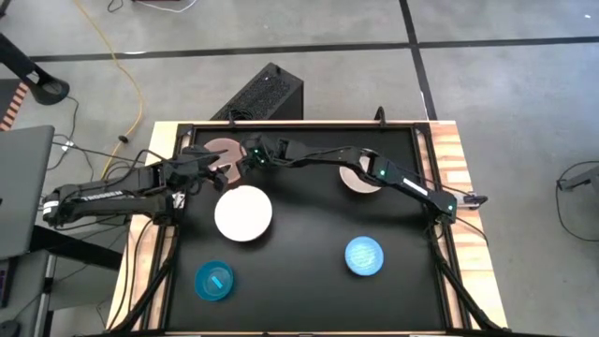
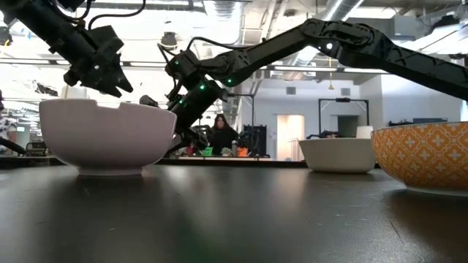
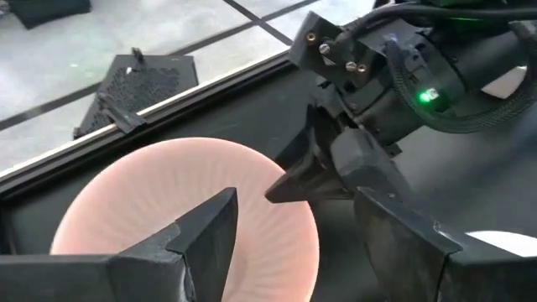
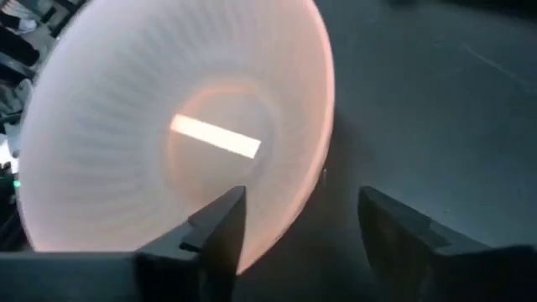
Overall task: Nest bowls inside each other
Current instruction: Stack the pink bowl on top of the white bowl
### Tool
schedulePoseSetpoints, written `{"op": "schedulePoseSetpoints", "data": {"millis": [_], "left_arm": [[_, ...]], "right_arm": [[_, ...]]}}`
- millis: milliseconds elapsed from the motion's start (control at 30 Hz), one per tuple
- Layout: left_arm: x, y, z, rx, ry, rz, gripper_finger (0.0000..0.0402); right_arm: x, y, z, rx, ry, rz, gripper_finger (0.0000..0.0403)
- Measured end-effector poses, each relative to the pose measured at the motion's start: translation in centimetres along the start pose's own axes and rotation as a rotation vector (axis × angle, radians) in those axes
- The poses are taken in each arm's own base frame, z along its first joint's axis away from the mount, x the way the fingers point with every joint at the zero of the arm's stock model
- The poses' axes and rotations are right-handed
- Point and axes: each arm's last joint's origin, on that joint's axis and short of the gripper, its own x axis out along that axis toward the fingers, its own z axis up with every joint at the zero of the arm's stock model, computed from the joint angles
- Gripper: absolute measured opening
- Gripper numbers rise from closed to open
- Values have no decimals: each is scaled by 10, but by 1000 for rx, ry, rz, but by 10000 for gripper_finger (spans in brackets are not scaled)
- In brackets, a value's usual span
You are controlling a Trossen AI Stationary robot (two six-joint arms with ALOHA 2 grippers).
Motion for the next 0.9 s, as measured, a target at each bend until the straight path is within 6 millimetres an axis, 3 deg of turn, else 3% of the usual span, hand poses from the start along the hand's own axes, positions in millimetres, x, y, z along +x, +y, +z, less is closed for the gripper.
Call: {"op": "schedulePoseSetpoints", "data": {"millis": [300, 367, 667, 900], "left_arm": [[0, -2, -1, -1, 31, -80, 229], [0, -3, -1, -2, 39, -103, 229], [-1, -5, -2, -2, 67, -179, 229], [-1, -5, -2, 8, 67, -185, 229]], "right_arm": [[0, -8, 7, 62, -1, -2, 39], [0, -11, 9, 73, -4, -6, 12], [-14, -33, 49, 194, -87, -21, 4], [-58, -52, 98, 168, -165, -104, 2]]}}
